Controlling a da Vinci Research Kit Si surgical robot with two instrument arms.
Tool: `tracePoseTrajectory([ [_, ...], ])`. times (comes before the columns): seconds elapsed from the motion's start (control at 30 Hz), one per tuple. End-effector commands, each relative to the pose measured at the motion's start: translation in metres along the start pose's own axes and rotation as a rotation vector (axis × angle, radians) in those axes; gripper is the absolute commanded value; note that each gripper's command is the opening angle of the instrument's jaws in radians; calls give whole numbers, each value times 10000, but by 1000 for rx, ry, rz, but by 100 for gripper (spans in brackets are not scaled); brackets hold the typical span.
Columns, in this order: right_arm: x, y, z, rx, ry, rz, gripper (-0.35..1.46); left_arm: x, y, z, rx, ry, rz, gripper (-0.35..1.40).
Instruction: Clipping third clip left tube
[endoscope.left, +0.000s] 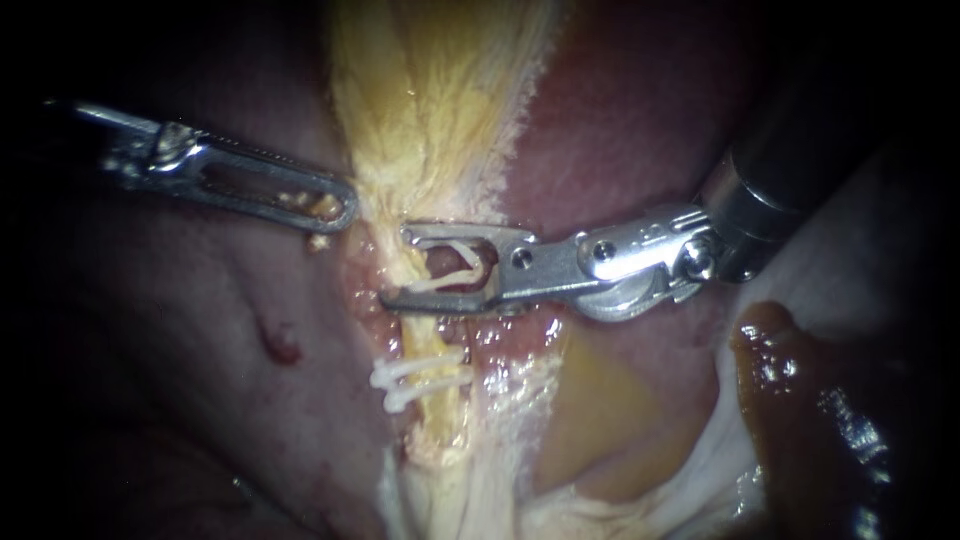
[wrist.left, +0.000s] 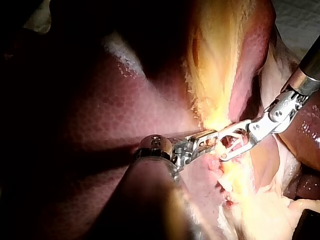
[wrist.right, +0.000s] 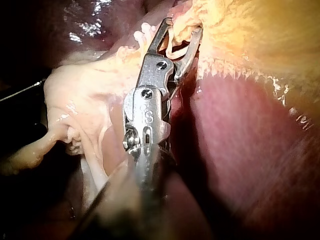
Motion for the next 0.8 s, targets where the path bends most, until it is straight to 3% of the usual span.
tracePoseTrajectory([
  [0.03,0,0,0,1,0,0,23,0,0,0,1,0,0,-35],
  [0.17,0,0,0,1,0,0,24,0,0,0,1,0,0,-35],
  [0.47,2,-2,0,9,12,-1,46,0,1,0,1,0,0,-35],
  [0.8,1,-8,-2,41,31,-13,50,1,1,-1,1,0,0,-35],
])
